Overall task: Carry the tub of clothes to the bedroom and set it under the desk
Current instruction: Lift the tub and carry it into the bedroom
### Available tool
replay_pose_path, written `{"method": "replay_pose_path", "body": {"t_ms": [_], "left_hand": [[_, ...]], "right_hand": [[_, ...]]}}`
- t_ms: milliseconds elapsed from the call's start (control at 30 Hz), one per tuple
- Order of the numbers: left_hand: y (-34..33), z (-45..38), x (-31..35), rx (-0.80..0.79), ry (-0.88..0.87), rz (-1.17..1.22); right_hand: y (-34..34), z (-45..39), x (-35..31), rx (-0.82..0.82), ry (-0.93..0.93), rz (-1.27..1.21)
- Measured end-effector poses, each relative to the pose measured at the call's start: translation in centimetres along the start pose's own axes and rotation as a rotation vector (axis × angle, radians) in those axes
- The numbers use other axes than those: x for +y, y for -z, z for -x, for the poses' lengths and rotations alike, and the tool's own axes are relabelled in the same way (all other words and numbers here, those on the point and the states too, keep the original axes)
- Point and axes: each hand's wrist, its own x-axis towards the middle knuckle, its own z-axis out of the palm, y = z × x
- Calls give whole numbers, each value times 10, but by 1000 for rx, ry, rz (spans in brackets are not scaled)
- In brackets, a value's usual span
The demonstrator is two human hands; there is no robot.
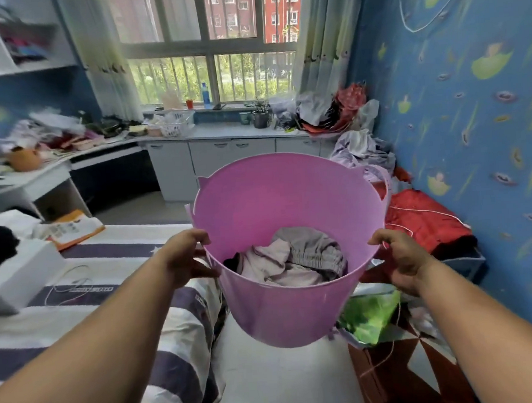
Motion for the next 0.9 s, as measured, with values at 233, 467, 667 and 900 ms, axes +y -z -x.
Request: {"method": "replay_pose_path", "body": {"t_ms": [233,467,667,900], "left_hand": [[-15,-42,23,83,-20,65],[-3,-101,53,140,-36,78],[25,-175,86,101,-28,55],[66,-275,134,65,-28,68]], "right_hand": [[-7,-83,-53,-100,6,89],[-37,-154,-81,-162,-28,73],[-82,-219,-103,-139,-26,79],[-143,-296,-138,-125,13,69]]}}
